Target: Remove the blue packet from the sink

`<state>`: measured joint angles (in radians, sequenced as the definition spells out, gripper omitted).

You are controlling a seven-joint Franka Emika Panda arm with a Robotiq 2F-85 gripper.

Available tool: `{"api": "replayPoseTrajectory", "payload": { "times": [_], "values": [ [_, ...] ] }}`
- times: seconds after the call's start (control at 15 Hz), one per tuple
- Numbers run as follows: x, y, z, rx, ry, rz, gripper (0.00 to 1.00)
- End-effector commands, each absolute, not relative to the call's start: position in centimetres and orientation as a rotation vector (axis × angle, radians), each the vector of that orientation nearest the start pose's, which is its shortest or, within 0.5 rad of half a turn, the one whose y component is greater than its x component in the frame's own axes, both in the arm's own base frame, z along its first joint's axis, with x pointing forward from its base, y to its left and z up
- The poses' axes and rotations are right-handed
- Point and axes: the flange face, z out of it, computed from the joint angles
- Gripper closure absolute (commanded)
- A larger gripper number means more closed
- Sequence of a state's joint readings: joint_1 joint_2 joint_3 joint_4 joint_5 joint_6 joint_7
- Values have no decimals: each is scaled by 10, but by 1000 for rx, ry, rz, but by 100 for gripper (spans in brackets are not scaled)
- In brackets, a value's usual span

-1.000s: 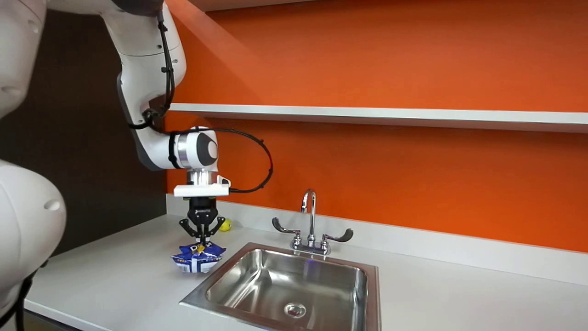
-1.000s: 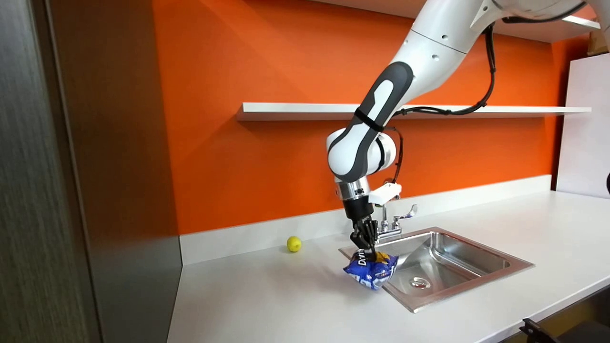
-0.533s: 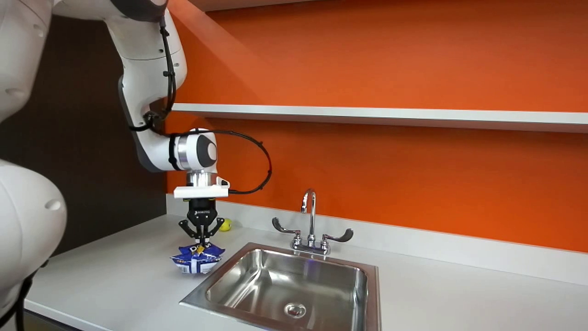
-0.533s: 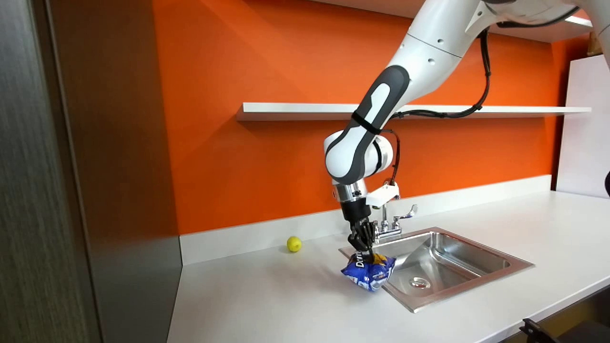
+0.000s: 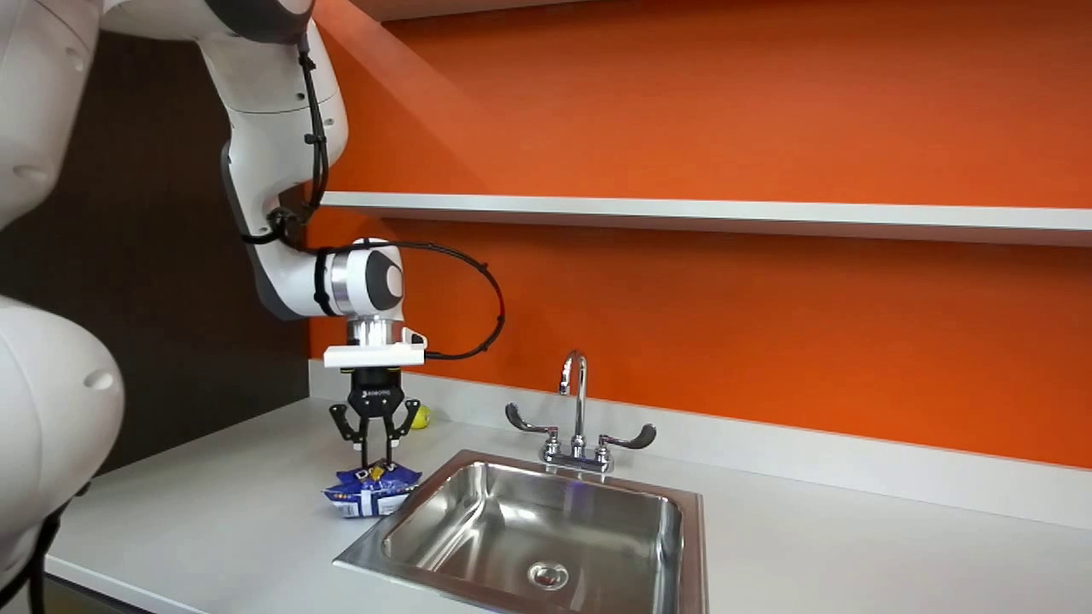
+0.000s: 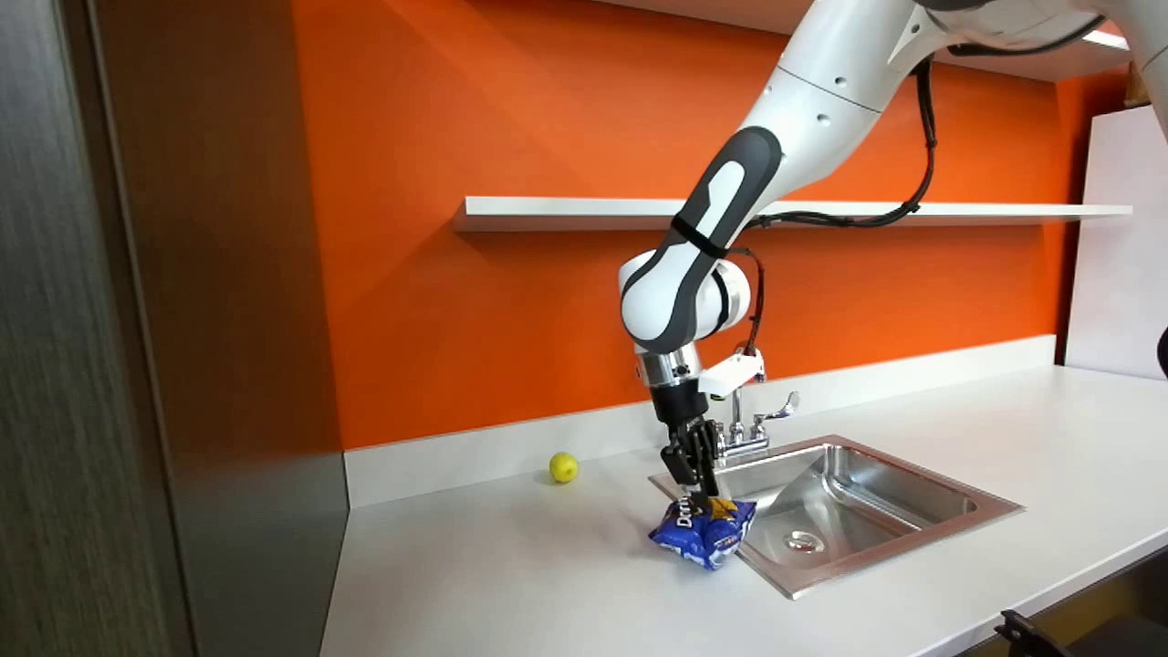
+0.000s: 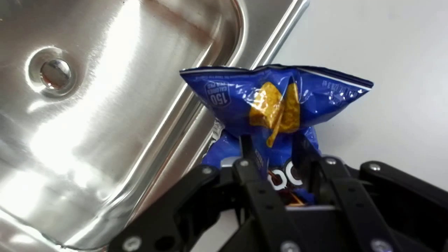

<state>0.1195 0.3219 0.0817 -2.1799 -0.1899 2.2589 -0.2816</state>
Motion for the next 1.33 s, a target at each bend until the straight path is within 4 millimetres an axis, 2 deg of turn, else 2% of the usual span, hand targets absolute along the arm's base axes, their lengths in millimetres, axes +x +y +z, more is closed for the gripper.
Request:
{"api": "replayPoseTrajectory", "payload": {
  "times": [0.0, 0.2, 0.33, 0.53, 0.8, 1.27],
  "values": [
    [531, 105, 240, -3087, -964, 351, 34],
    [534, 106, 252, -3095, -953, 311, 10],
    [536, 105, 261, -3099, -945, 286, 0],
    [535, 103, 275, -3106, -921, 252, 0],
    [532, 91, 297, -3138, -799, 176, 0],
    [512, 56, 340, -3193, -432, -27, 0]
  ]
}}
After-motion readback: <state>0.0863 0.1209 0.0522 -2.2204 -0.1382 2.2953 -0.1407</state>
